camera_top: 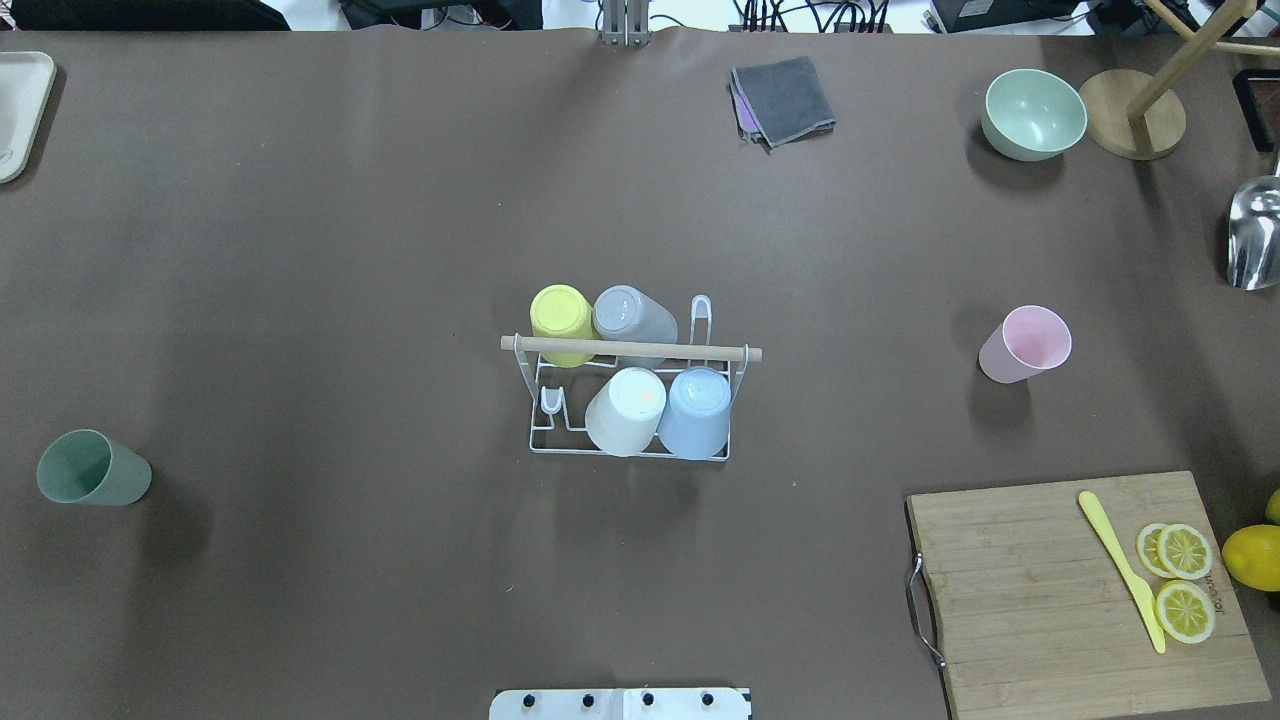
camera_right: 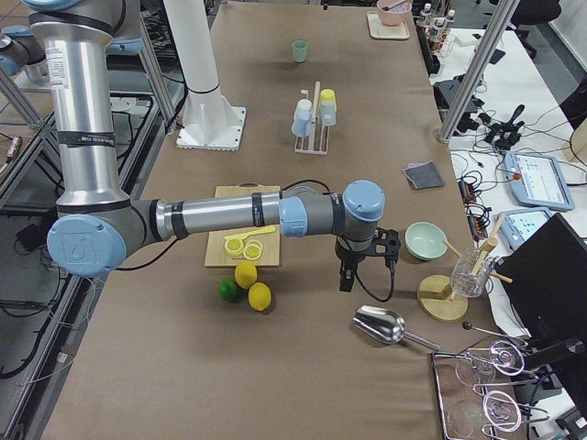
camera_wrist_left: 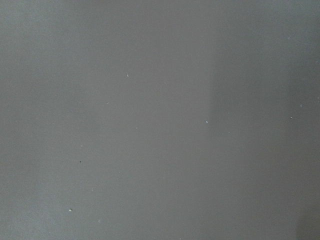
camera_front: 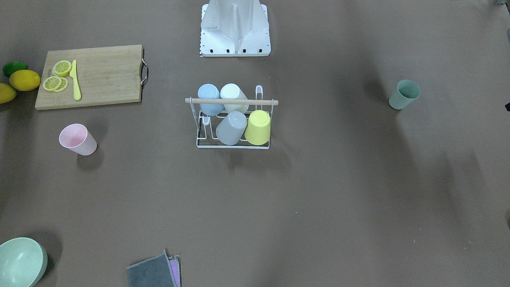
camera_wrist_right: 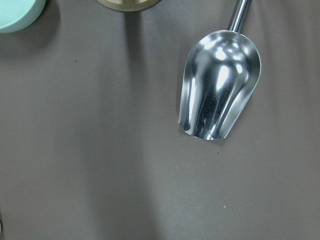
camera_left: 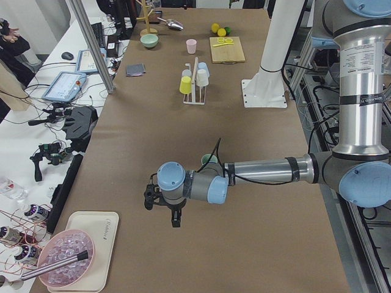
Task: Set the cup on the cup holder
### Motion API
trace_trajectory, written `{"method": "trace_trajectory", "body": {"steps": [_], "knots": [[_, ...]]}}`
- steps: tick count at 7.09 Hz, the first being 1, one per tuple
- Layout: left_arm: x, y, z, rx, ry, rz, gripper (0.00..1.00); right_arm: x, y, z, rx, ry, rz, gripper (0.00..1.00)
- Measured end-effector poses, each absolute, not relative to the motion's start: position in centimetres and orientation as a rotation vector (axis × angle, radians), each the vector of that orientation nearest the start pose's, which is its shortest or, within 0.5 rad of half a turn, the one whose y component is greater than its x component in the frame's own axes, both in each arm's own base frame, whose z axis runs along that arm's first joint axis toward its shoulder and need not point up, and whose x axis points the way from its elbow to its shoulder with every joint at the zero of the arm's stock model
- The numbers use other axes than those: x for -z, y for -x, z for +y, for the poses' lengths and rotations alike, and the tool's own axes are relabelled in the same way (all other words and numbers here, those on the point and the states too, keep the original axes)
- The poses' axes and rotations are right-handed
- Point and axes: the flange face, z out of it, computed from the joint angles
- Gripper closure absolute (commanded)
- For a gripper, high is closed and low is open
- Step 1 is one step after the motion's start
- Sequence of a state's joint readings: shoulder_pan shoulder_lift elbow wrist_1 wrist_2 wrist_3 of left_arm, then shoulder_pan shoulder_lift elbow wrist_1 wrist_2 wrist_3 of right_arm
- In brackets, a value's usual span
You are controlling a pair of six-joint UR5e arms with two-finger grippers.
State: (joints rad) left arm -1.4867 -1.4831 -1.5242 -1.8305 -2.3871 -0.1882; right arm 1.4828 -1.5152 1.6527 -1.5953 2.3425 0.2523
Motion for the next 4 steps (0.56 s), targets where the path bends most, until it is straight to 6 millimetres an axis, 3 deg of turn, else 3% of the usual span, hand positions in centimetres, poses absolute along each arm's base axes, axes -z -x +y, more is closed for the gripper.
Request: {"method": "trace_trajectory", "body": {"steps": [3,4], "knots": [[-69.62,2.21,-45.97,0.007,-0.018,0.823,0.03,-59.02,-1.66,-52.32,-0.111,0.028,-0.785,0.00],[-69.34,2.30,-45.96,0.006,-0.023,0.823,0.03,-58.82,-0.82,-52.44,-0.100,0.041,-0.795,0.00]]}}
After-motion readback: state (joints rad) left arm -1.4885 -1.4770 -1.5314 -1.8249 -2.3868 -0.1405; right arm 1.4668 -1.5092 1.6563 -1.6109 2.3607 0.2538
